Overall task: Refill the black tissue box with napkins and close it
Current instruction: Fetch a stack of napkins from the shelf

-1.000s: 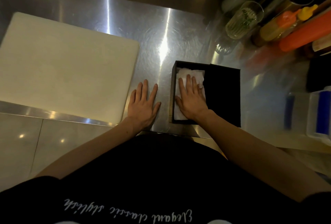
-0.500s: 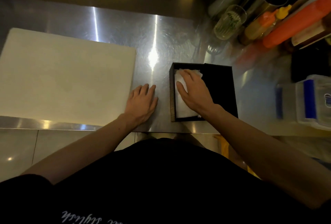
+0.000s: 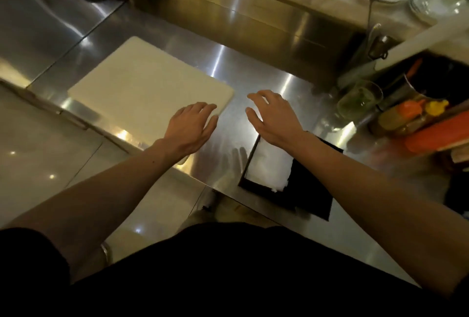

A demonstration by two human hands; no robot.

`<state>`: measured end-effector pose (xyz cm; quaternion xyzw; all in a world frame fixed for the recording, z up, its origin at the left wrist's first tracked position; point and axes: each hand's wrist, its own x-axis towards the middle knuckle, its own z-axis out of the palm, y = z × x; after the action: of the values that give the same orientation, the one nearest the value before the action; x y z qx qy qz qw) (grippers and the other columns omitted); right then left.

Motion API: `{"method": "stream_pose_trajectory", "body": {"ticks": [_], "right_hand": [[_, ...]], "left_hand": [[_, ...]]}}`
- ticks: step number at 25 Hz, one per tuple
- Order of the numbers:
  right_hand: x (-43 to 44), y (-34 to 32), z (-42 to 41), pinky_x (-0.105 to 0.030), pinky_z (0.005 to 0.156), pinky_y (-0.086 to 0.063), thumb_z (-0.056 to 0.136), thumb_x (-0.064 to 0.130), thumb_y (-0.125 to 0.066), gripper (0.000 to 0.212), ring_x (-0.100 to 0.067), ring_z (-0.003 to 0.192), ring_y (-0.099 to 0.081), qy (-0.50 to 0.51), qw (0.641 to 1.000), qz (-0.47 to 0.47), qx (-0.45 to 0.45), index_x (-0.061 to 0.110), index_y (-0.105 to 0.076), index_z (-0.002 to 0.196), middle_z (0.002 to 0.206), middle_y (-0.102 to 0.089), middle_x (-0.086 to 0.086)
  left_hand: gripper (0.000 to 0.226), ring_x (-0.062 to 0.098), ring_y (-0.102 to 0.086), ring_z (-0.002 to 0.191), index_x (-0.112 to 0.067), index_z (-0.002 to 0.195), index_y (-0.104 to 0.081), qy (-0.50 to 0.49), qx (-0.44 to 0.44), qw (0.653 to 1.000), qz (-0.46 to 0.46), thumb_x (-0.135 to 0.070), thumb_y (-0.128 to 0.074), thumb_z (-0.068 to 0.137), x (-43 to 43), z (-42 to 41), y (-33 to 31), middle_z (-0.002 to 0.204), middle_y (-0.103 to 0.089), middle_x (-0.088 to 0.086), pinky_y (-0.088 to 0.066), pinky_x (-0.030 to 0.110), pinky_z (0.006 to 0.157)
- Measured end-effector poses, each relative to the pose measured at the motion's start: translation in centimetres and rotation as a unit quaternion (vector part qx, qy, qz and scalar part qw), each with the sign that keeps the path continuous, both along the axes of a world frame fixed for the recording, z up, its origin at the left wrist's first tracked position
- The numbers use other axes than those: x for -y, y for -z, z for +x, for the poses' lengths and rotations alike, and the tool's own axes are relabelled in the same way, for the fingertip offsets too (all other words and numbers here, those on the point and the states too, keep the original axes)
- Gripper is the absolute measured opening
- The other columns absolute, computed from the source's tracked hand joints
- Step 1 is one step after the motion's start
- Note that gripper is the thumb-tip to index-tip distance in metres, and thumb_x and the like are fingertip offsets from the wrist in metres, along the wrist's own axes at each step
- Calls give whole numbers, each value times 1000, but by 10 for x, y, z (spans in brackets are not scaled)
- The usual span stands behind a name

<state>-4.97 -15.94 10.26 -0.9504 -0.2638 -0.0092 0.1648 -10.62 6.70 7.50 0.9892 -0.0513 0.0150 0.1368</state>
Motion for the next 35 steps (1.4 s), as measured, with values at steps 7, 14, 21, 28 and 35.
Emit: {"method": "stream_pose_trajectory", "body": {"ticks": [7, 14, 21, 28, 35], "right_hand": [[-54, -45, -17, -45, 92, -43, 98, 38, -44, 45, -36, 114, -53, -205, 978, 25, 39, 14, -51, 135, 132, -55, -15], [-159, -96, -115, -47, 92, -47, 99, 40, -39, 45, -36, 114, -53, -406, 910, 56, 68, 15, -47, 136, 132, -54, -15], [-247, -137, -297, -43, 92, -43, 96, 46, -38, 51, -36, 116, -53, -579, 806, 67, 103, 20, -42, 140, 133, -54, -13], [-247, -168, -597, -48, 95, -45, 97, 44, -42, 50, -39, 117, -52, -752, 649, 95, 68, 17, -45, 139, 132, -53, -15], [-195, -178, -851, -48, 91, -46, 98, 46, -40, 50, -38, 116, -52, -871, 479, 98, 47, 19, -43, 139, 133, -52, -14]], "left_hand": [[45, 31, -59, 112, -19, 129, -55, -188, 53, 980, 38, -45, -31, 100, -17, -102, -64, 126, -62, 7, -44, 42, 92], [45, 32, -56, 115, -19, 128, -55, -370, 92, 921, 81, -45, -33, 100, -52, -255, -117, 127, -61, 8, -43, 42, 94], [49, 30, -57, 111, -20, 130, -52, -550, 95, 821, 122, -51, -27, 100, -40, -479, -146, 127, -59, 9, -46, 42, 86], [48, 32, -59, 111, -21, 126, -56, -728, 85, 654, 187, -50, -29, 98, 66, -762, -171, 127, -61, 7, -47, 42, 82], [48, 34, -61, 108, -20, 123, -57, -836, 43, 503, 215, -50, -27, 99, 198, -965, -189, 123, -62, 11, -49, 44, 82]]}}
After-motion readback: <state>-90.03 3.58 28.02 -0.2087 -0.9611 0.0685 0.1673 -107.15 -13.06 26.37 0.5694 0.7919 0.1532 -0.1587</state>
